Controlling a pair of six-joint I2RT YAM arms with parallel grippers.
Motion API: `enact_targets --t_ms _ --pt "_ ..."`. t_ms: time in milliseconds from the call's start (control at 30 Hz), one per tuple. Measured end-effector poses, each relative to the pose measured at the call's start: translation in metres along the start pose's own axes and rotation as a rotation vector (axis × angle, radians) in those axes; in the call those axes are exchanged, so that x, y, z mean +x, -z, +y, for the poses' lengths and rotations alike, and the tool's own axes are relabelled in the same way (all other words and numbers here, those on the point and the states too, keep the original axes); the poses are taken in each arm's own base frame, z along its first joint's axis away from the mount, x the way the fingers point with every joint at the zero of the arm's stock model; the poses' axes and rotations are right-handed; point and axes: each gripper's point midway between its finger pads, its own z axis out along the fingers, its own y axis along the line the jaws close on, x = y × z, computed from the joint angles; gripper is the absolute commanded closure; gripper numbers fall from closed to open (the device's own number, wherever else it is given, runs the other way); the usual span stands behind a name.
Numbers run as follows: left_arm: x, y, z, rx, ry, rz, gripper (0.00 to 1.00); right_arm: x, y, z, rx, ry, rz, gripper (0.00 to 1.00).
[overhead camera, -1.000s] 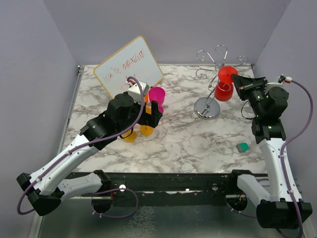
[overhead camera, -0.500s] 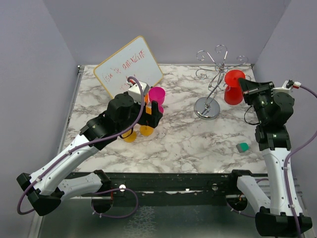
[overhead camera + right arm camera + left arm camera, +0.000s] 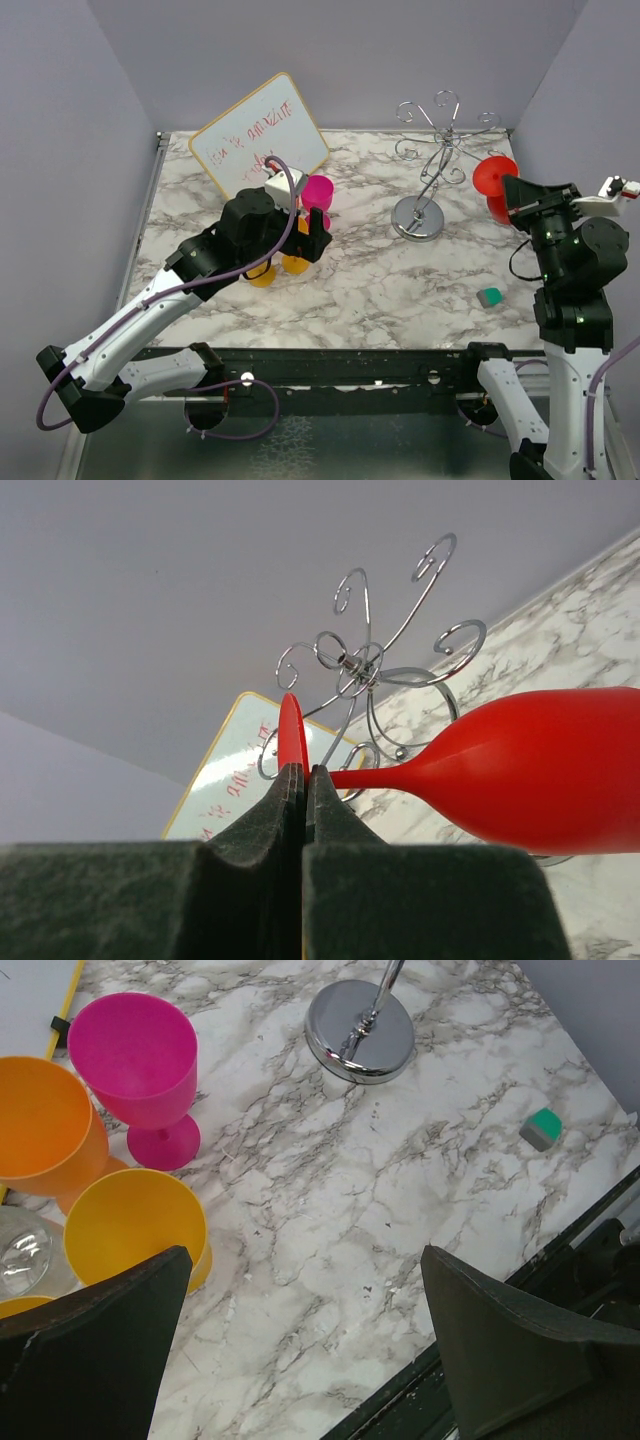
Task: Take the wine glass off the wine glass rack
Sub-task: Pick up the wine glass from the wine rack, then place the wine glass at the center of the board.
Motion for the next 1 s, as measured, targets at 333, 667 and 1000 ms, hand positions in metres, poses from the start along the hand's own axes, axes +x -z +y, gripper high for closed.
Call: enact_targets --t_ms 333,667,1000 --pt "0.003 0.001 0.001 -0.002 -0.003 0.015 0.01 0.031 0.037 0.032 -0.214 0.17 0.199 0.99" --pt "-0.012 0.012 -0.02 0.099 0.024 -0.024 0.01 0.104 0.069 0.065 -0.632 0.204 0.608 0.99" --pt "-0.036 0.021 -0.089 0.477 0.036 -0.078 0.03 0.143 0.085 0.062 -0.779 0.172 0.853 0.99"
